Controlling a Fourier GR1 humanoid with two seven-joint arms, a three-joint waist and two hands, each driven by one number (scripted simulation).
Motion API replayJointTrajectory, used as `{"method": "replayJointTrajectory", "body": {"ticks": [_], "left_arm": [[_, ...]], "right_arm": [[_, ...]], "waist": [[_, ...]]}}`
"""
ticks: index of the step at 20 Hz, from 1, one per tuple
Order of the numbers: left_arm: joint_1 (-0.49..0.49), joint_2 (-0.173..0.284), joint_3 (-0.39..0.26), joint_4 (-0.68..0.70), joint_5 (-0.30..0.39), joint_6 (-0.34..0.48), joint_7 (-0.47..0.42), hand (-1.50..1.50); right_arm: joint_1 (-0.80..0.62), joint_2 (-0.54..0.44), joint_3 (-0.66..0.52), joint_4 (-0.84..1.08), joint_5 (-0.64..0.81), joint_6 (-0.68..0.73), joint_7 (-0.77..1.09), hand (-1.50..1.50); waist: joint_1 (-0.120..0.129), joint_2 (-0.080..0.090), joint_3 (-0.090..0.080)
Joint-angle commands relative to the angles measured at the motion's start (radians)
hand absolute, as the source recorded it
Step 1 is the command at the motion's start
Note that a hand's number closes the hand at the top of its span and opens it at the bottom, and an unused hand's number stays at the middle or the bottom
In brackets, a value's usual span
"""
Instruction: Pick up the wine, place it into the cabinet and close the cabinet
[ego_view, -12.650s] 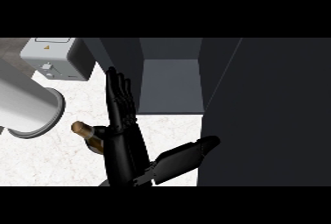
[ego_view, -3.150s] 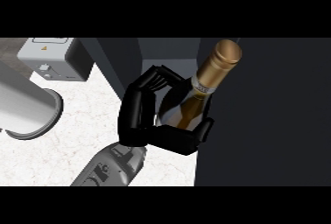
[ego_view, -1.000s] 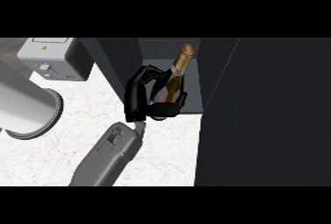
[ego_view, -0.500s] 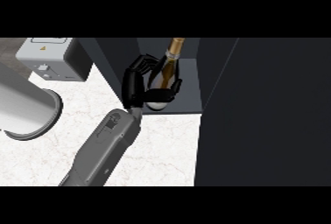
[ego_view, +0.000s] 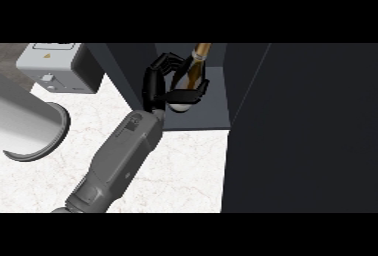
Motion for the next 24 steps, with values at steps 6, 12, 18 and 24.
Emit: {"method": "replayJointTrajectory", "body": {"ticks": [6,12,18,24], "left_arm": [[-0.15,0.009,0.114,0.233,-0.014,-0.002,-0.163,1.5],[-0.232,-0.002,0.149,0.349,-0.002,0.026,-0.201,1.5],[-0.24,-0.002,0.217,0.415,0.045,-0.029,-0.223,1.5],[-0.209,0.005,0.273,0.435,0.109,-0.123,-0.241,1.5]], "right_arm": [[-0.003,0.006,-0.023,-0.025,-0.095,0.011,0.002,-1.5],[0.001,-0.001,-0.022,-0.08,-0.102,0.006,0.04,-1.5],[0.039,0.005,-0.016,-0.078,-0.116,0.031,0.007,-1.5],[0.066,0.01,-0.02,-0.081,-0.102,0.04,-0.013,-1.5]], "waist": [[-0.01,0.008,0.0],[-0.017,0.008,0.0],[-0.025,0.011,0.0],[-0.025,0.01,0.0]]}}
